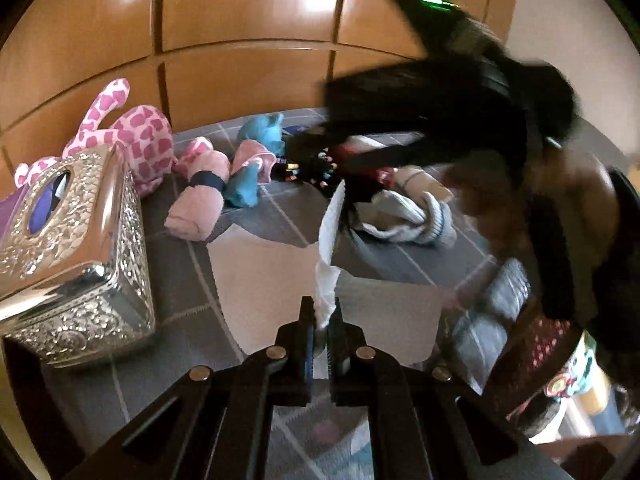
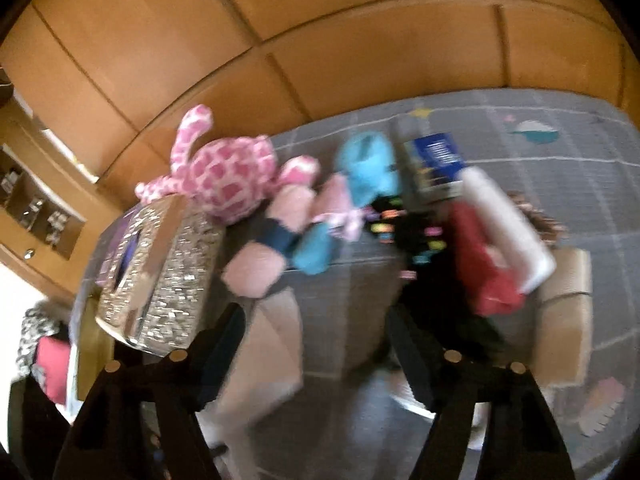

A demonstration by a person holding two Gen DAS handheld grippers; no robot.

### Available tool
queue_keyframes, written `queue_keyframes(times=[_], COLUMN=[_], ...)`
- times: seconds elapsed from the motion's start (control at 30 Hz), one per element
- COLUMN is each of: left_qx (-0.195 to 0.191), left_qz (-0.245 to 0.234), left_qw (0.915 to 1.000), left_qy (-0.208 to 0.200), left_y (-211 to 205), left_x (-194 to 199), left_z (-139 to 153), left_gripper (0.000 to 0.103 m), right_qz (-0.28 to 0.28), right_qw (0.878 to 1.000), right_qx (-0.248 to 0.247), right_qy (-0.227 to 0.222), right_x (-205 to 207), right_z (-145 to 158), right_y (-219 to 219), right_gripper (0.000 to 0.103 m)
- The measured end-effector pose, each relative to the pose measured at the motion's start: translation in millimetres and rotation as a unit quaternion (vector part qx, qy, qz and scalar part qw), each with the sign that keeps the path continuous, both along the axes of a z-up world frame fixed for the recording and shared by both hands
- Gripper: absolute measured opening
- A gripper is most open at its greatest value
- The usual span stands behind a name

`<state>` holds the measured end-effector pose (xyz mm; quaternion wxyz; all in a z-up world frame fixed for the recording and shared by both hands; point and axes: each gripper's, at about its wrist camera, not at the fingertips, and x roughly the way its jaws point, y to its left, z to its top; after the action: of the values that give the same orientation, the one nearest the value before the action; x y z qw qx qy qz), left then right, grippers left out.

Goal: Organize soft objects
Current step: 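Lift the tissue paper with the left gripper while the right gripper grasps the pink fuzzy roll, then carry the tissue paper into the gold tray and open the left gripper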

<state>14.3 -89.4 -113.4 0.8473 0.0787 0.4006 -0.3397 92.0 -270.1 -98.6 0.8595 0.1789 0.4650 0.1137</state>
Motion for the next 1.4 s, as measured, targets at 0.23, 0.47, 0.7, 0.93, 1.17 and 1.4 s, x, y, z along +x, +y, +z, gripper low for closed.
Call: queue_keyframes(times=[0.23, 0.47, 0.7, 0.93, 1.17, 1.4], left_qx=[-0.01, -0.022, -0.032, -0.049, -0.074, -0.129], left_qz=[-0.013, 0.003, 0.017, 0.024, 0.05, 0.078], left_qw=[0.9998, 0.9996, 0.9992, 0.9981, 0.9957, 0.9883], left_qy=[-0.014, -0.016, -0.016, -0.029, -0.025, -0.026], left_y=[14.3, 34.9, 50.3, 72.2, 99.9, 124.7], left_x=[-13.2, -15.5, -15.0, -21.0, -23.6, -16.8], left_z=[11.4, 16.4, 18.2, 32.1, 47.1, 83.4], left_gripper=[0.005, 0.005, 0.005, 0.005, 0.005, 0.005], right_qz=[0.028, 0.023, 0.02, 0.079, 0.096, 0.071], right_qw=[0.998, 0.996, 0.993, 0.991, 0.984, 0.988], right_qx=[0.047, -0.018, -0.048, -0.07, -0.114, -0.092], right_qy=[0.04, 0.09, 0.105, 0.084, 0.101, 0.101], right_x=[55.4, 107.3, 114.4, 66.9, 12.5, -1.7], right_z=[-13.0, -38.8, -60.1, -43.5, -51.3, -49.9], right_y=[34.7, 63.0, 73.0, 67.1, 42.9, 20.3], right_gripper=[0.07, 0.069, 0.038, 0.036, 0.036, 0.038])
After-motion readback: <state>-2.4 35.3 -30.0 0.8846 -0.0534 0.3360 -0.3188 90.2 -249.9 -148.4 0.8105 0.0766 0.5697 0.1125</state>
